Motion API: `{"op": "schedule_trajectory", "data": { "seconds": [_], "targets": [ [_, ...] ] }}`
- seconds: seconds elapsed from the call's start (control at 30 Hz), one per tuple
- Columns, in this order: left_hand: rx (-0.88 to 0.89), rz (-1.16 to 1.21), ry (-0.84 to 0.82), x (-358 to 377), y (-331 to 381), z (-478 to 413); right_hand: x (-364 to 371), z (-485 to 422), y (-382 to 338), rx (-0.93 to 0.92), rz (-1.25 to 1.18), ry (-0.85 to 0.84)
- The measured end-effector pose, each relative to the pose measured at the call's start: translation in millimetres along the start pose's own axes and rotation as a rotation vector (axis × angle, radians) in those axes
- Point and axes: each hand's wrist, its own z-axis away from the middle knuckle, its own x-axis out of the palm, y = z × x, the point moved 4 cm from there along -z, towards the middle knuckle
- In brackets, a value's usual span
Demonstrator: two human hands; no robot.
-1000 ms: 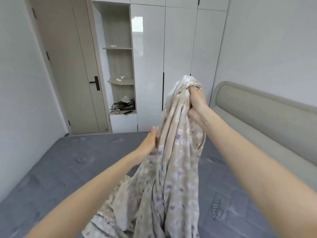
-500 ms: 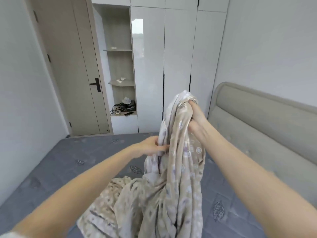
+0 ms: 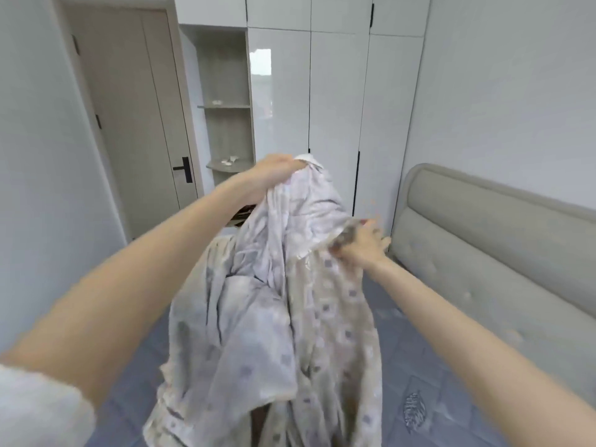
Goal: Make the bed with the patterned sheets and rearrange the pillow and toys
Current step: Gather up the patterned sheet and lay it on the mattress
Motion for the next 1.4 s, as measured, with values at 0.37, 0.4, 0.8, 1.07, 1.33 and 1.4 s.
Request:
{"op": "schedule_trajectory", "data": {
  "seconds": [0.37, 0.4, 0.8, 1.07, 1.33, 1.4],
  "targets": [
    [-0.089, -0.276, 0.157, -6.1, -67.9, -0.2, -10.1, 1.4, -48.1, -0.074, -0.537, 0.03],
    [-0.069, -0.366, 0.188, -2.2, -77.6, 4.1, -11.3, 1.1, -53.6, -0.032, -0.584, 0.025],
    [0.184, -0.527, -0.081, 52.6, -92.5, 53.8, -35.6, -13.8, -78.5, 0.226, -0.919, 0.074],
    [0.012, -0.032, -0.216, 74.7, -132.0, 29.8, -29.4, 2.0, -89.5, 0.307, -1.199, -0.219],
    [-0.003, -0.358, 0.182, 57.7, -171.8, 16.4, -35.5, 14.2, -94.3, 0.353, -1.313, -0.366],
    [-0.122, -0.496, 0.118, 40.8, -175.9, 14.0, -43.1, 10.6, -86.2, 0.363, -1.277, -0.293]
  ]
}}
